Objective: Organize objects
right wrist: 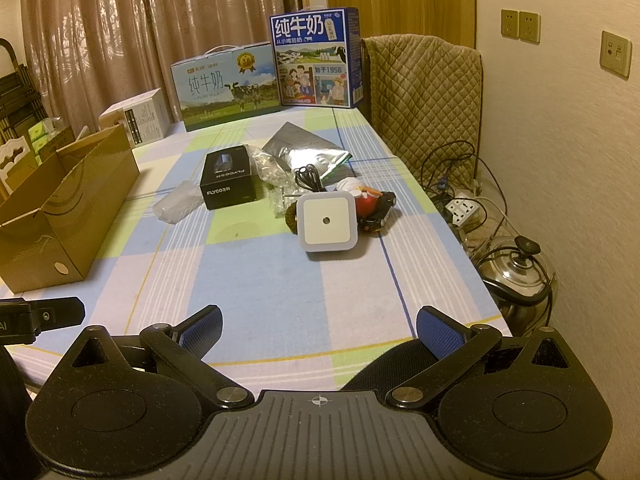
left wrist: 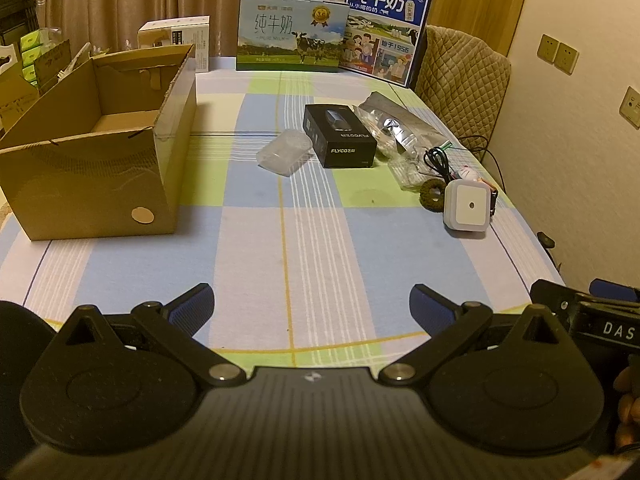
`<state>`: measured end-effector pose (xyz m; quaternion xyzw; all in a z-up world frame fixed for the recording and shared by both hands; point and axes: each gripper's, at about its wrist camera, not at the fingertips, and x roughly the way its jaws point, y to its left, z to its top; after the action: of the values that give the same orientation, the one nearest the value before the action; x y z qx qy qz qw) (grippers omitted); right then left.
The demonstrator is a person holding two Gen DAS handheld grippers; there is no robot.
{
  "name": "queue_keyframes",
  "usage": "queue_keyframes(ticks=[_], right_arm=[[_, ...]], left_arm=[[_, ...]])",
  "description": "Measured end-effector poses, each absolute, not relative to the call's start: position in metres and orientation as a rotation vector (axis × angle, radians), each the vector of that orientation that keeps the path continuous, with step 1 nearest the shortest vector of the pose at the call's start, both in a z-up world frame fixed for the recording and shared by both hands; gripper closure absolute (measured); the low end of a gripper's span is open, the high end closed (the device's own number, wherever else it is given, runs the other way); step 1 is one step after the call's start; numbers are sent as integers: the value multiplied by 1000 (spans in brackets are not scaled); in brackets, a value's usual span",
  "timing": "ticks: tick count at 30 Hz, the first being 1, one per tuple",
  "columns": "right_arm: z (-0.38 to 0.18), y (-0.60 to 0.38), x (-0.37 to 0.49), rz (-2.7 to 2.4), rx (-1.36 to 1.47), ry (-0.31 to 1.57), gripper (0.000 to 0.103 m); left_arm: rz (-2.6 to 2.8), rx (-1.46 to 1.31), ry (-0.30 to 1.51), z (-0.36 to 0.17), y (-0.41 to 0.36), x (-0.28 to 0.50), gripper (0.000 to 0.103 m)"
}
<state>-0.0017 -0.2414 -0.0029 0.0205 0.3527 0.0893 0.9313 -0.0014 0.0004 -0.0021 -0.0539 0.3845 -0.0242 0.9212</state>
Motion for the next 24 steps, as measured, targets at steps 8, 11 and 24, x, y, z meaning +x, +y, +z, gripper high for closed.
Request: queue_keyframes(ticks=[8, 11, 24], right_arm=[[-3, -240, -2, 183, 41, 722, 2], [-3, -240, -2, 183, 41, 723, 2], [0, -242, 2, 197, 88, 736, 2]], left_arm=[[-54, -114, 792, -2, 0, -1, 1], [-56, -113, 791, -2, -1, 0, 1], [-82, -118, 798, -1, 1, 5, 1]])
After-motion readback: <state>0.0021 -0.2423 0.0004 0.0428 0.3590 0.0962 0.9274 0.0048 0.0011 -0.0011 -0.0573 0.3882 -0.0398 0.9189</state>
